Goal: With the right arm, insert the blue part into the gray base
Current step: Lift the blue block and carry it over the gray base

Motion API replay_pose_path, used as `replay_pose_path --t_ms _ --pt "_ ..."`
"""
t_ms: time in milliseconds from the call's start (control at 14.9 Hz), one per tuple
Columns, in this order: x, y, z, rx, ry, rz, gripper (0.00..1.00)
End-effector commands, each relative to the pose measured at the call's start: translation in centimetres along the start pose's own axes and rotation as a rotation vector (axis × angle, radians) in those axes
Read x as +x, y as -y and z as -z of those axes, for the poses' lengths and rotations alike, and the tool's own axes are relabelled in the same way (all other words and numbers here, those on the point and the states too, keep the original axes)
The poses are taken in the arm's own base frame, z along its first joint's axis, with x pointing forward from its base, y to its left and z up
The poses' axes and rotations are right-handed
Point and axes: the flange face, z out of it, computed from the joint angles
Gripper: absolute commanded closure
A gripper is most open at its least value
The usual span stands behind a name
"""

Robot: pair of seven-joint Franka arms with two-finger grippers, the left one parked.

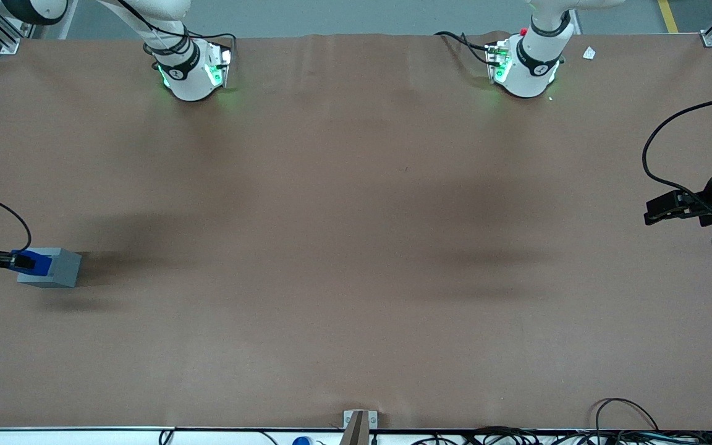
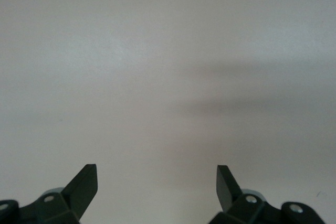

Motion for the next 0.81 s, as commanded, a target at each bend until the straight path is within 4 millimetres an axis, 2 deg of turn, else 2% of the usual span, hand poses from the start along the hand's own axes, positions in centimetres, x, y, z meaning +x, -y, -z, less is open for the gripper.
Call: replay_pose_path --t_ms 0,537,738 --pt "0.7 -1.2 0.2 -0.005 0.001 0.030 1.00" --pt "0.3 -2.4 -0.9 0.006 0.014 0.054 1.00" --pt "0.1 -2.9 -2.2 0.014 0.030 0.056 1.00"
